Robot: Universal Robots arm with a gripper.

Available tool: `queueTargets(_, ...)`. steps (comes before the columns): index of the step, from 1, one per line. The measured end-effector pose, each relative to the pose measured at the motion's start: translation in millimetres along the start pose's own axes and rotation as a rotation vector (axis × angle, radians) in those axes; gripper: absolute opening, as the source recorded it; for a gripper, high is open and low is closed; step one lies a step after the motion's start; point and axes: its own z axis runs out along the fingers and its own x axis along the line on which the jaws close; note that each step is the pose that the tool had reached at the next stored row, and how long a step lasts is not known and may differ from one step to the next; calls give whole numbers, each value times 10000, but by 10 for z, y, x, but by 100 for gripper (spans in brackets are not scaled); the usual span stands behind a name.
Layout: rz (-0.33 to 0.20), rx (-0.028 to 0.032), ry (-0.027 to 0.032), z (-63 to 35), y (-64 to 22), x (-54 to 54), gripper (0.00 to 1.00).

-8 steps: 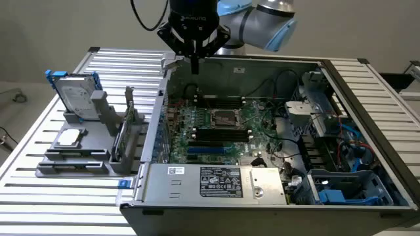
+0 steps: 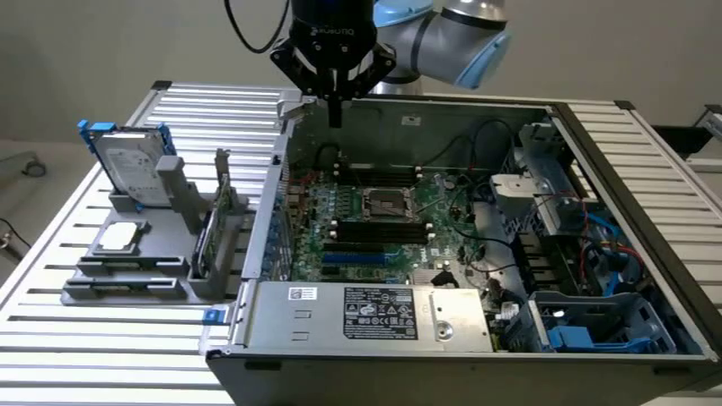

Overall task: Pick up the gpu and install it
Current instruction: 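Reach for the gpu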

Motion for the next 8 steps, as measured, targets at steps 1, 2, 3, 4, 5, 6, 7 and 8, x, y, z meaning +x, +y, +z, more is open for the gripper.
queueTargets(1,0,0,0,0,0,0,11)
queueTargets(2,1,-1,0,0,0,0,11)
queueTargets(3,1,-1,-1,0,0,0,11)
queueTargets(4,0,0,0,0,0,0,11)
queueTargets(5,0,0,-1,0,0,0,11)
queueTargets(6,0,0,0,0,0,1,11)
queueTargets(7,3,1,0,0,2,15,11)
queueTargets(8,1,1,0,-1,13,46,11)
